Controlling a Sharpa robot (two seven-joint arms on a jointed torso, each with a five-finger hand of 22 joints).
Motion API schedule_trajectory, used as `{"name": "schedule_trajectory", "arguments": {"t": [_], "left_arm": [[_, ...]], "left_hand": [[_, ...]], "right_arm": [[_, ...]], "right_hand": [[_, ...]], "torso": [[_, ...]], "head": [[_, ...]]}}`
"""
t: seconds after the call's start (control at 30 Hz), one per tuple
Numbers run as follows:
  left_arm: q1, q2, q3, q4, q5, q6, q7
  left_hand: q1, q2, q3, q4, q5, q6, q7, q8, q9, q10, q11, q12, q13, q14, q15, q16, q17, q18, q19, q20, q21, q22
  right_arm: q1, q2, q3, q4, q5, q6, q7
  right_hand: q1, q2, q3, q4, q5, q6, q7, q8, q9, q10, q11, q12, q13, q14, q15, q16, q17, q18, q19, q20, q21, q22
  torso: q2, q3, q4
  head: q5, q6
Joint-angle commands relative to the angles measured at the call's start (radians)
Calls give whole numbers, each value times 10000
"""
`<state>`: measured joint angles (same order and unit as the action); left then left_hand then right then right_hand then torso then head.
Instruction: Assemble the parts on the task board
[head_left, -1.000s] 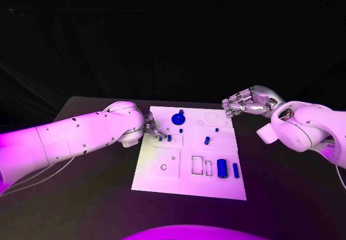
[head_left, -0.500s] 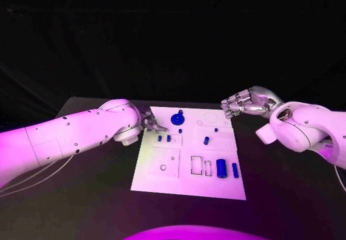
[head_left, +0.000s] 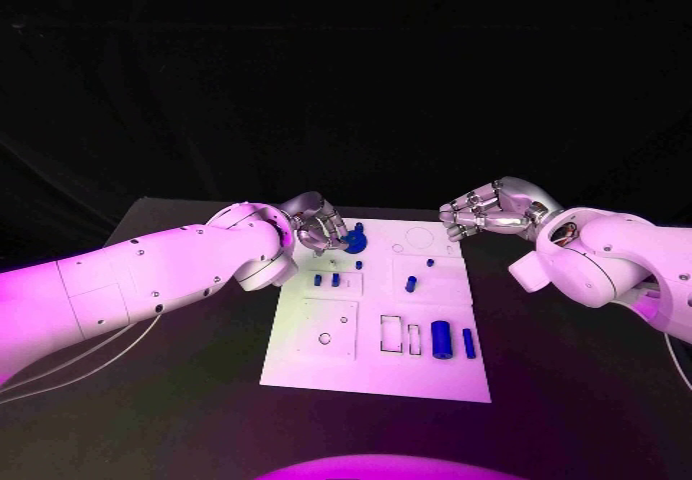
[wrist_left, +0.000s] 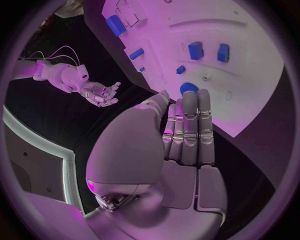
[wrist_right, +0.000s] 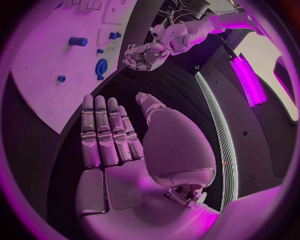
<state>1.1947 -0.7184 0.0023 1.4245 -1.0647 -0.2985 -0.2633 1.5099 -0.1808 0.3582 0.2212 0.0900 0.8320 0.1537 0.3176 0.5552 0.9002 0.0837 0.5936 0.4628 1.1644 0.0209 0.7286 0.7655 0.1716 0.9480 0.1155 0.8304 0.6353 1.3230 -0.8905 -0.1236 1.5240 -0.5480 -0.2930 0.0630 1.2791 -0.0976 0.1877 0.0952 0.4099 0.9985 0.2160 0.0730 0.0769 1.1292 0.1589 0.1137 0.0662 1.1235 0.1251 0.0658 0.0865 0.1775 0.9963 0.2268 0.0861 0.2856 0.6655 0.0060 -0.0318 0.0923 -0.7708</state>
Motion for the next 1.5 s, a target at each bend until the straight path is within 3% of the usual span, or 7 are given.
{"name": "schedule_trajectory", "arguments": {"t": [0.03, 0.23, 0.33, 0.5, 0.6, 1.1, 1.5], "left_arm": [[-30, 188, -58, -123, -1817, -572, 1486], [-82, 566, -187, -426, -3582, -411, 1610], [-93, 718, -219, -561, -4236, -182, 1502], [-99, 951, -240, -772, -4972, 604, 1220], [-101, 1081, -246, -896, -5200, 950, 1081], [-98, 1525, -254, -1438, -5392, 1976, 673], [-162, 1772, -272, -1720, -5334, 1656, 684]], "left_hand": [[192, -198, 129, -80, 51, 122, -50, -220, -429, 15, 42, -409, -463, 191, -29, -100, -194, 128, 163, -15, -84, -77], [93, -405, 47, -108, 32, 567, -130, -549, -1295, 374, -12, -1012, -1373, 919, -105, 297, -330, 138, 720, -114, 70, -35], [24, -452, -66, -98, 30, 688, -179, -663, -1558, 441, -20, -1189, -1636, 1308, -118, 1072, 216, 137, 894, -134, 183, 28], [-31, -424, -303, -71, 34, 1050, -247, -901, -2080, 648, -21, -1642, -2189, 2244, -152, 3278, 1908, -294, 2420, -172, 2260, 2443], [-9, -400, -389, -84, 36, 1157, -263, -1022, -2286, 688, -3, -1889, -2419, 2495, -138, 4009, 2468, -446, 2863, -169, 2982, 3297], [-107, -258, -810, -37, 35, 1348, -214, -1236, -2646, 793, 26, -2260, -2747, 2861, -125, 5026, 3196, -689, 3560, -137, 4141, 4697], [84, -31, -708, -83, 57, 1441, -131, -1314, -2772, 998, 18, -2365, -2836, 2949, -143, 5235, 3302, -757, 3747, -161, 4459, 5079]], "right_arm": [[-17, 1, 0, 20, -161, 92, 147], [-28, 0, 0, 36, -259, 59, 184], [-30, 2, 0, 41, -282, 52, 190], [-32, 12, 0, 46, -310, 46, 193], [-32, 30, 0, 49, -319, 47, 193], [-32, 74, 1, 47, -340, 39, 184], [-32, 82, 1, 59, -349, 44, 180]], "right_hand": [[-26, 70, -65, -6, 50, -42, -16, 3, 16, -53, -42, 62, -7, -20, -28, 14, -14, 58, 25, 59, -36, -17], [-20, 76, -62, -10, 55, -43, -16, 3, 16, -56, -43, 62, -7, -20, -28, 14, -16, 58, 26, 59, -37, -21], [-20, 76, -62, -10, 55, -43, -16, 3, 16, -56, -43, 62, -7, -20, -28, 14, -16, 58, 26, 59, -37, -21], [-20, 76, -62, -10, 55, -43, -16, 3, 16, -56, -43, 62, -7, -20, -28, 14, -16, 58, 26, 59, -37, -21], [-20, 76, -62, -10, 55, -43, -16, 3, 16, -56, -43, 62, -7, -20, -28, 14, -16, 58, 26, 59, -37, -21], [-20, 76, -62, -10, 55, -43, -16, 3, 16, -56, -43, 62, -7, -20, -28, 14, -16, 58, 26, 59, -37, -21], [0, 91, -55, -25, 70, -48, -17, 3, 16, -64, -43, 65, -8, -19, -29, 16, -27, 59, 32, 59, -41, -38]], "torso": [[12, -13, -24], [13, -1, -19], [16, 2, -20], [6, 3, -16], [15, 5, -31], [16, 0, -19], [10, -1, -22]], "head": [[-26, 28], [-83, 54], [-103, 43], [-107, 24], [-96, 27], [-138, 0], [-140, -10]]}}
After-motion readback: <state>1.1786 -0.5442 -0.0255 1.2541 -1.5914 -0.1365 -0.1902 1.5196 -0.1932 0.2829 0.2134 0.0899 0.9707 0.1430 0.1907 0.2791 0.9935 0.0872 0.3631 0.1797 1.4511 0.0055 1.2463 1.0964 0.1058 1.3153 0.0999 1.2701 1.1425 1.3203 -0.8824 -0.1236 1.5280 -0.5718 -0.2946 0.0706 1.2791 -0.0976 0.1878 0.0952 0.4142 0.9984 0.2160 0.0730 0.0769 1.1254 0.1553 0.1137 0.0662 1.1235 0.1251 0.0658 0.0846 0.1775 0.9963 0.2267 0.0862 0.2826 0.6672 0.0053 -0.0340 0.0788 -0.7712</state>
